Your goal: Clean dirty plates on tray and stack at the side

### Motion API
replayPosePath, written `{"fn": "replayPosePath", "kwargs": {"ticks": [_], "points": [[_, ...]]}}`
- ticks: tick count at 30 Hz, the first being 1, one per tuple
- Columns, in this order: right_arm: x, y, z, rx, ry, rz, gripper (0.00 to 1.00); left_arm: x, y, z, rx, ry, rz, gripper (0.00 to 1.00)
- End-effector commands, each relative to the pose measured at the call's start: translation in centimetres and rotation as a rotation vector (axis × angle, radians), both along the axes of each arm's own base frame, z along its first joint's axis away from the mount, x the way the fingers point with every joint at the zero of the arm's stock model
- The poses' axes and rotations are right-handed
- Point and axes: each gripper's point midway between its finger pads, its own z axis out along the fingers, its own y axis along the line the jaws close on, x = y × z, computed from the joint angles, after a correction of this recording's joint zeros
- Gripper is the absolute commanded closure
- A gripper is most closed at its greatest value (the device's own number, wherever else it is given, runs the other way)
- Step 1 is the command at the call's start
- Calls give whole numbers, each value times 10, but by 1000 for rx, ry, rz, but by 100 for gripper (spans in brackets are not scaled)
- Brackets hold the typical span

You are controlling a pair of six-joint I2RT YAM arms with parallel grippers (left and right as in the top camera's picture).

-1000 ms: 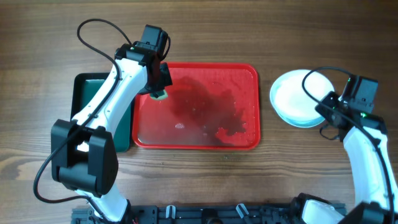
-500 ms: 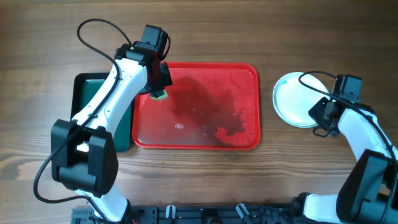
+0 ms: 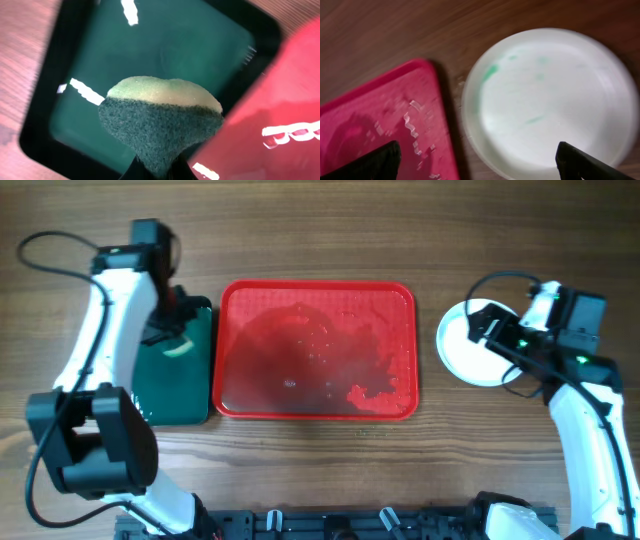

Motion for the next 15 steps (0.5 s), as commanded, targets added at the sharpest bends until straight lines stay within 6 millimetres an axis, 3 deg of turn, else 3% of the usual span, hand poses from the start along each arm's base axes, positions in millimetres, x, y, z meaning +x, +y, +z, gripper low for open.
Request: {"fn": "replayPosePath", "kwargs": {"ticks": [1,5,7,8,9,10,13,15], "points": [[7,44,12,-34,-52,169,0,1,35,4,40,-5,17,92],[7,62,10,-91,-53,217,0,-14,41,-23,30,112,-98,68],[8,62,11,-91,-56,218,0,-20,40,-34,24,141,-97,43],[8,62,11,-92,-55,219,0,-20,39,-36,22,147,-97,36],[7,62,10,-96,-55,228,0,-20,40,-36,23,146,-97,13],[7,63,10,-100,-57,243,0,-18,40,-36,24,139,-97,1],[5,63,22,-113,-46,263,0,-12,41,-21,29,112,-96,0],[5,63,53,-120,-54,269,0,4,39,28,51,2,-94,0]]}}
